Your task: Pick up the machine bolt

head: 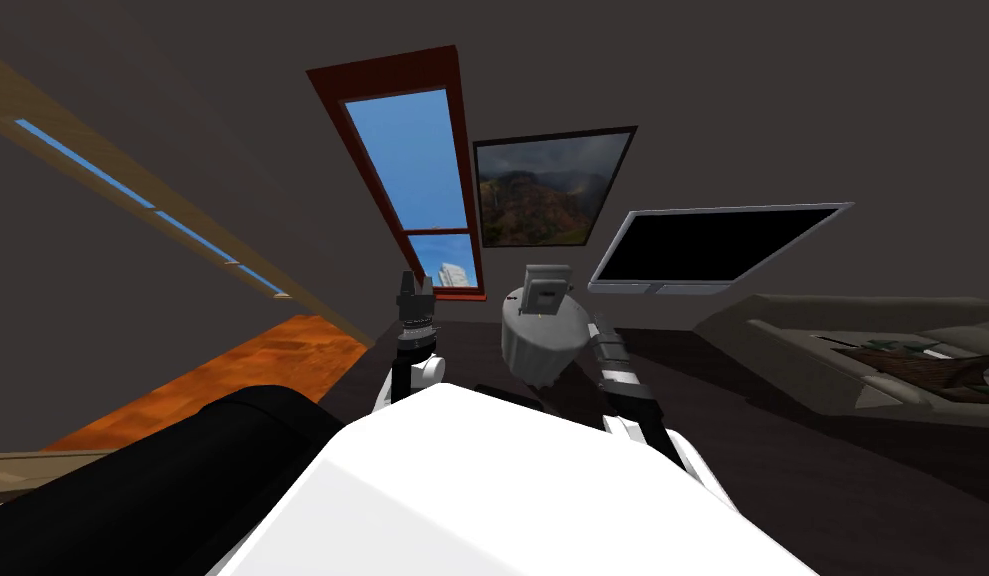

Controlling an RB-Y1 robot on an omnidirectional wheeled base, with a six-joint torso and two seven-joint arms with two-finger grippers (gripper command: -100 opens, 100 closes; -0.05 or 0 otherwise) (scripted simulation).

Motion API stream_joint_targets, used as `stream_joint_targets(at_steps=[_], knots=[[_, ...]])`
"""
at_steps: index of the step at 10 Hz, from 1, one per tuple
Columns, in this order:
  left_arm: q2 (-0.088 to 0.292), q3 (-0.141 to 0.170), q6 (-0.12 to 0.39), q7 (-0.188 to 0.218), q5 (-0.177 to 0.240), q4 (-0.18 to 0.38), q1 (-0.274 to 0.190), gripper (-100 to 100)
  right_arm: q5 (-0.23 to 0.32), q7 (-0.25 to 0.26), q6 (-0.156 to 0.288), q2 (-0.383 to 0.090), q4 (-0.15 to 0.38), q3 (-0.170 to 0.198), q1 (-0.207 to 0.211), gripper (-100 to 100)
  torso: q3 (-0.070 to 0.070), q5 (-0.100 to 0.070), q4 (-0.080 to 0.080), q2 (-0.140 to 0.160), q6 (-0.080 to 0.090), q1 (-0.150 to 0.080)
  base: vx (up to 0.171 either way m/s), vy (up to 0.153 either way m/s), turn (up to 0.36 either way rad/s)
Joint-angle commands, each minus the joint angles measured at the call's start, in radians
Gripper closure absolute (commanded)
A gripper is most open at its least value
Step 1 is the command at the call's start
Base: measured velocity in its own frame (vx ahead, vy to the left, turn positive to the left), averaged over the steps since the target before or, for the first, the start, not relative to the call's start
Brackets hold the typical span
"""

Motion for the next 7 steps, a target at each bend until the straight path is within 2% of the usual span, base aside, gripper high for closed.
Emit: stream_joint_targets(at_steps=[1, 2, 4, 5, 7], knots=[[0.000, 0.000, 0.000, 0.000, 0.000, 0.000, 0.000, 0, 0.050, 0.005, 0.008, -0.038, 0.049, -0.001, -0.008, -100, 0.000, 0.000, 0.000, 0.000, 0.000, 0.000, -0.067, 0.092, -0.117], [0.000, 0.000, 0.000, 0.000, 0.000, 0.000, 0.000, 0, 0.058, 0.005, 0.008, -0.038, 0.049, -0.001, -0.008, -100, 0.000, 0.000, 0.000, 0.000, 0.000, 0.001, -0.049, 0.070, -0.051], [0.000, 0.000, 0.000, 0.000, 0.000, 0.000, 0.000, 0, 0.128, 0.012, 0.026, -0.086, 0.112, -0.004, -0.021, -100, -0.001, 0.000, 0.000, -0.002, 0.000, 0.001, -0.036, 0.099, -0.094], [0.000, 0.000, 0.000, 0.000, 0.000, 0.000, 0.000, 0, 0.143, 0.012, 0.026, -0.086, 0.114, -0.004, -0.021, -100, -0.001, 0.001, 0.000, -0.002, 0.000, 0.003, -0.042, 0.080, -0.035], [0.000, 0.000, 0.000, 0.000, 0.000, 0.000, 0.000, 0, 0.210, 0.017, 0.043, -0.134, 0.182, -0.011, -0.036, -100, -0.001, 0.000, 0.000, -0.002, 0.000, 0.002, -0.041, 0.108, -0.061]])
